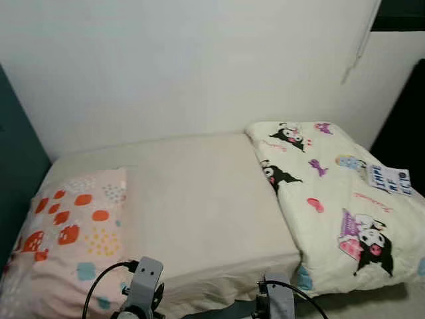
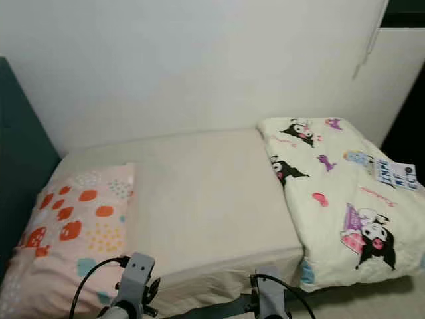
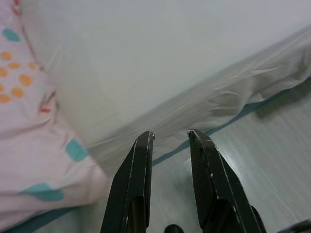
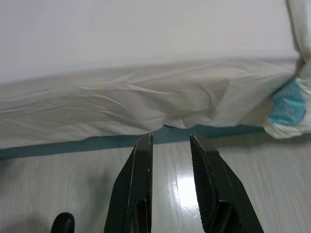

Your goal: Clean up the room

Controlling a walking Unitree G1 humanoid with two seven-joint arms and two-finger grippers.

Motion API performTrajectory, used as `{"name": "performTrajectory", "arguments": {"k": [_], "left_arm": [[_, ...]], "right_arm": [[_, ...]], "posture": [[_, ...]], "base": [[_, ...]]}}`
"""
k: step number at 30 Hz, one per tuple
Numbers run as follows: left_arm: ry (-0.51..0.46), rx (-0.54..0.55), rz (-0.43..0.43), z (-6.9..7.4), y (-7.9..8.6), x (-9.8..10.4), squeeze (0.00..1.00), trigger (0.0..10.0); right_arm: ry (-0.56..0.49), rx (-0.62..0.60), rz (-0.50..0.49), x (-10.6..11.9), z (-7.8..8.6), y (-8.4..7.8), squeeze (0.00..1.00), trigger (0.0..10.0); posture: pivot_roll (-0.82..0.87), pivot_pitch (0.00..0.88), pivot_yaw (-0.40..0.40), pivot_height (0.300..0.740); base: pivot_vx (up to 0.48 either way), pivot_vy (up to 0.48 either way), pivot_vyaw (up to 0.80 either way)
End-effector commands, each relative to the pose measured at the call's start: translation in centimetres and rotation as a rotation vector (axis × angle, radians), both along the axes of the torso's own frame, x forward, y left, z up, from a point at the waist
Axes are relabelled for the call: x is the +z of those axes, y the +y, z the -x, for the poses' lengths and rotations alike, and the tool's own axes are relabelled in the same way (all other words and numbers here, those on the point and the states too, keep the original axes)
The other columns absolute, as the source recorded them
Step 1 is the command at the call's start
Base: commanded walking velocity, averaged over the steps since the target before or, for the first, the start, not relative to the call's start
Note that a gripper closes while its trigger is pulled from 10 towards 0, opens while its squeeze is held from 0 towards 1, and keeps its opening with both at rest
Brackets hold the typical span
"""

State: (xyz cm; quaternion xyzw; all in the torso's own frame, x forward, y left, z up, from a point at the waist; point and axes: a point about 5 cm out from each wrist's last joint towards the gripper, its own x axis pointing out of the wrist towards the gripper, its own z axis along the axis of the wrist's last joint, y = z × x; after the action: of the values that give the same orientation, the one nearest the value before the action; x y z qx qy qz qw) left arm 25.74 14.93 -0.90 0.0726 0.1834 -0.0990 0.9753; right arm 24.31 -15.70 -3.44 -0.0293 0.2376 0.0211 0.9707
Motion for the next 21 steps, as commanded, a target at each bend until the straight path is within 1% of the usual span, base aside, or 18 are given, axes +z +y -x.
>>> {"name": "performTrajectory", "arguments": {"k": [1, 6, 9, 10, 11, 14, 15, 17, 18, 19, 21], "left_arm": [[0.031, 0.006, -0.005, 0.6, 0.1, -0.7, 0.00, 10.0], [0.037, 0.014, -0.008, 1.0, 0.3, -0.9, 0.00, 10.0], [0.062, 0.041, 0.026, 1.7, 0.7, -1.6, 0.00, 10.0], [0.062, 0.041, 0.026, 1.7, 0.7, -1.6, 0.00, 10.0], [0.087, 0.054, 0.044, 2.0, 0.8, -2.1, 0.00, 10.0], [0.161, 0.052, 0.038, 3.2, 1.1, -3.4, 0.00, 10.0], [0.161, 0.052, 0.038, 3.2, 1.1, -3.4, 0.00, 10.0], [0.194, 0.025, 0.040, 3.5, 0.8, -3.8, 0.00, 10.0], [0.194, 0.025, 0.040, 3.5, 0.8, -3.8, 0.00, 10.0], [0.202, 0.000, 0.044, 3.6, 0.5, -3.9, 0.00, 10.0], [0.203, -0.015, 0.039, 3.7, 0.3, -3.9, 0.00, 10.0]], "right_arm": [[0.017, -0.006, 0.001, -0.3, 0.3, -0.2, 0.00, 10.0], [0.018, -0.003, 0.002, -0.3, 0.3, -0.1, 0.00, 10.0], [0.031, -0.001, 0.003, -0.5, 0.6, 0.0, 0.00, 10.0], [0.031, -0.001, 0.003, -0.5, 0.6, 0.0, 0.00, 10.0], [0.052, 0.001, 0.009, -0.8, 0.8, 0.0, 0.00, 10.0], [0.129, 0.011, 0.047, -1.9, 2.0, -0.2, 0.00, 10.0], [0.129, 0.011, 0.047, -1.9, 2.0, -0.2, 0.00, 10.0], [0.160, 0.016, 0.056, -2.3, 2.5, -0.2, 0.00, 10.0], [0.160, 0.016, 0.056, -2.3, 2.5, -0.2, 0.00, 10.0], [0.180, 0.009, 0.052, -2.6, 2.8, -0.1, 0.00, 10.0], [0.195, 0.008, 0.056, -2.9, 3.1, 0.0, 0.00, 10.0]], "posture": [[0.04, 0.074, -0.022, 0.740], [0.04, 0.075, -0.022, 0.740], [0.04, 0.072, -0.022, 0.740], [0.04, 0.072, -0.022, 0.740], [0.04, 0.071, -0.023, 0.740], [0.04, 0.068, -0.025, 0.740], [0.04, 0.068, -0.025, 0.740], [0.04, 0.064, -0.023, 0.740], [0.04, 0.064, -0.023, 0.740], [0.04, 0.059, -0.019, 0.740], [0.04, 0.052, -0.017, 0.740]], "base": [[0.000, 0.000, 0.00], [0.000, 0.000, 0.00], [0.000, 0.000, 0.00], [0.000, 0.000, 0.00], [0.000, 0.000, 0.00], [0.000, 0.000, 0.00], [0.000, 0.000, 0.00], [0.000, 0.000, 0.00], [0.000, 0.000, 0.00], [0.000, 0.000, 0.00], [0.000, 0.000, 0.00]]}}
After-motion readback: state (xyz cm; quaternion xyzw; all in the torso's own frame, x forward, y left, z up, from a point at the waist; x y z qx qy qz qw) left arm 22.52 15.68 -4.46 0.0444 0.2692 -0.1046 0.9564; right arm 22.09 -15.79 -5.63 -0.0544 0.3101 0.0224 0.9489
